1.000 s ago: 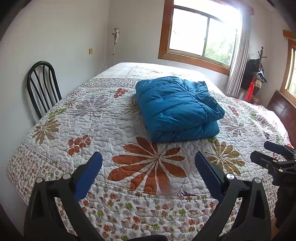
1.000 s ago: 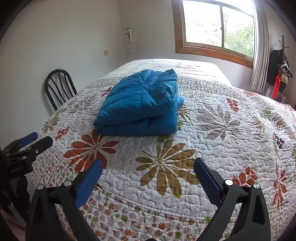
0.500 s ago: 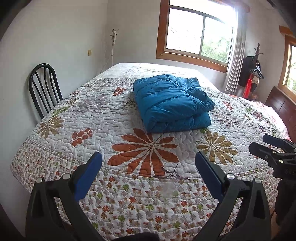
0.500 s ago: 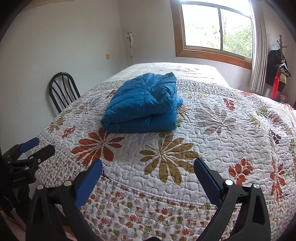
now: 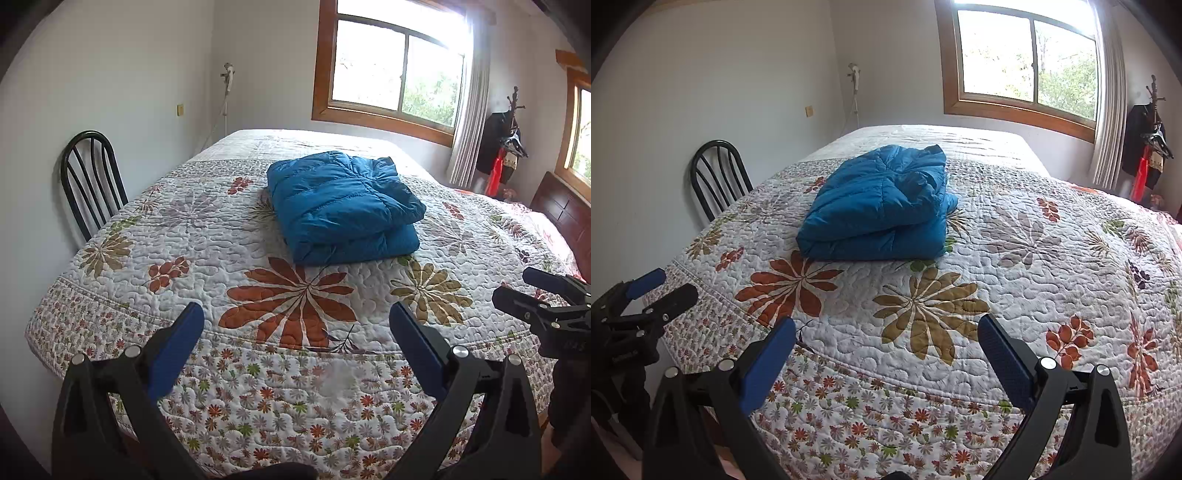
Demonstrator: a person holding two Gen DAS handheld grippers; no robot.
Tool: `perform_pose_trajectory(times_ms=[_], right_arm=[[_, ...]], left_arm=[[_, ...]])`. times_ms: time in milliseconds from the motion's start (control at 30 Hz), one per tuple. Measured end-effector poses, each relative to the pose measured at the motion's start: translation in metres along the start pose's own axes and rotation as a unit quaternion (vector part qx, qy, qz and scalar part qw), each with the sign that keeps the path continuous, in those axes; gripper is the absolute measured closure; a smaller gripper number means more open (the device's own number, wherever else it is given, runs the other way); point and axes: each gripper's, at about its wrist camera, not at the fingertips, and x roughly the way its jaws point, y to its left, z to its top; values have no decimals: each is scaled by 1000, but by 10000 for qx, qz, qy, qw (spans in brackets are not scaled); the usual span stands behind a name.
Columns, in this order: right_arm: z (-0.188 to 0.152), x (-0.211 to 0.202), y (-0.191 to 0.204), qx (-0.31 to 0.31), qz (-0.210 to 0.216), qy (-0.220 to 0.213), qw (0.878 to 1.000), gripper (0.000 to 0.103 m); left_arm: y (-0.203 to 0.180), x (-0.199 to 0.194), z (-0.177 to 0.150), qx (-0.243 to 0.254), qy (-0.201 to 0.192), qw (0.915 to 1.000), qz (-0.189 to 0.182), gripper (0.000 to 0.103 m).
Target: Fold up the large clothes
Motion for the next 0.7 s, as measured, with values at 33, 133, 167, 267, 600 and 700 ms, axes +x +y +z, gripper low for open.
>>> perform_pose_trajectory(times_ms=[33,133,167,267,600,700], right_arm=[[0,0,0,-4,2,1,10000,4],[0,1,2,-20,-5,13,10000,4],[0,1,2,-22,-12,17,10000,4],[1,1,2,-28,-12,20,10000,4],[1,3,3,-35,-13,27,10000,4],[0,4,3,-36,-18,31,10000,4]], left_arm=[[0,0,0,2,-4,10000,3,3],[0,0,0,1,0,10000,3,3],[0,0,0,-1,4,10000,5,3],[1,0,0,-13,11,10000,4,3],[2,1,0,-10,16,10000,8,3],[2,1,0,-7,13,10000,5,3]])
